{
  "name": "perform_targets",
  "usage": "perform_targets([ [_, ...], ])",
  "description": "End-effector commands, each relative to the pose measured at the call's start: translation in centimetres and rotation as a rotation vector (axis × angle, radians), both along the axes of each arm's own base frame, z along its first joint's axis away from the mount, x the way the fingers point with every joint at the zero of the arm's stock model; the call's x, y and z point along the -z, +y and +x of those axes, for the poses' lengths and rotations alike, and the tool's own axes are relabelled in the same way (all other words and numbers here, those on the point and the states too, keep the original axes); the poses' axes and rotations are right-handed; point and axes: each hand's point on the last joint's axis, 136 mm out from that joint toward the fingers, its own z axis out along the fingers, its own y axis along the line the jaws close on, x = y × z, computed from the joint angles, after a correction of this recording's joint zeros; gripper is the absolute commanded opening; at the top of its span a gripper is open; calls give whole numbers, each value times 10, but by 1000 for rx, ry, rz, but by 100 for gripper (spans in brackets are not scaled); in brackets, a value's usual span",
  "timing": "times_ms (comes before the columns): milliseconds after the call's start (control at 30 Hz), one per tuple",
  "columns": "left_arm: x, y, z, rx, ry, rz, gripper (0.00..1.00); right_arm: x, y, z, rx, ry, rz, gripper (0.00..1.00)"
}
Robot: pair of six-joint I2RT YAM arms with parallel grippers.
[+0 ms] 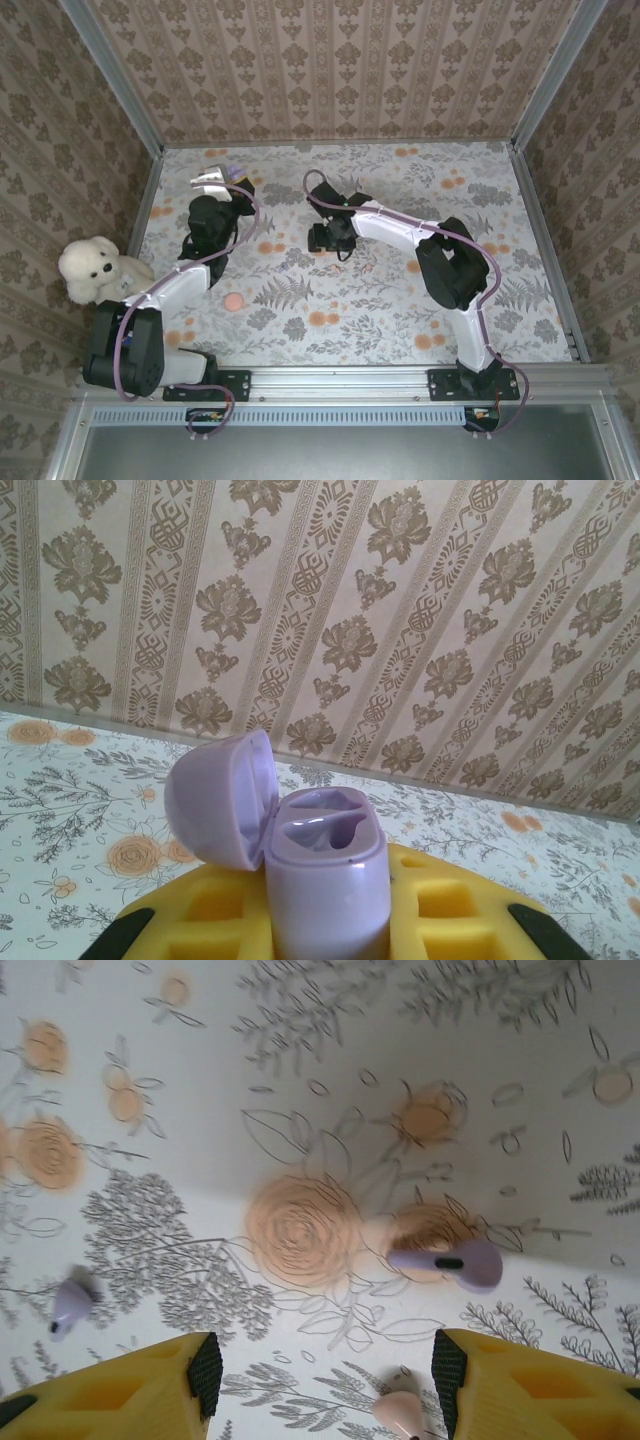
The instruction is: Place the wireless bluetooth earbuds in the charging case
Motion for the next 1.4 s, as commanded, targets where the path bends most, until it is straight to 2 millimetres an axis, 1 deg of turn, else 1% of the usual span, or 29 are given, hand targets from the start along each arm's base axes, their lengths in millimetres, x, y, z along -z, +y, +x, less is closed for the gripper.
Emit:
perform_targets([
  [0, -21, -3, 4, 3, -61, -5, 0, -3, -5, -6, 56, -1, 14, 61],
  [133, -20, -4, 5, 4, -61, -6, 0, 8, -8, -9, 64, 15, 3, 61],
  [267, -20, -4, 5, 4, -60, -8, 0, 13, -8, -8, 67, 16, -9, 61],
  [600, -21, -4, 4, 4, -61, -8, 0, 22, -13, 8, 82, 14, -40, 61],
  [933, -20, -4, 4, 2, -59, -10, 0, 24, -12, 24, 96, 14, -38, 61],
  [1200, -22, -3, 3, 1, -62, -7, 0, 21, -6, 35, 89, 14, -32, 61],
  [1367, -23, -3, 2, 0, -66, -1, 0, 14, -14, 34, 72, -9, -69, 61],
])
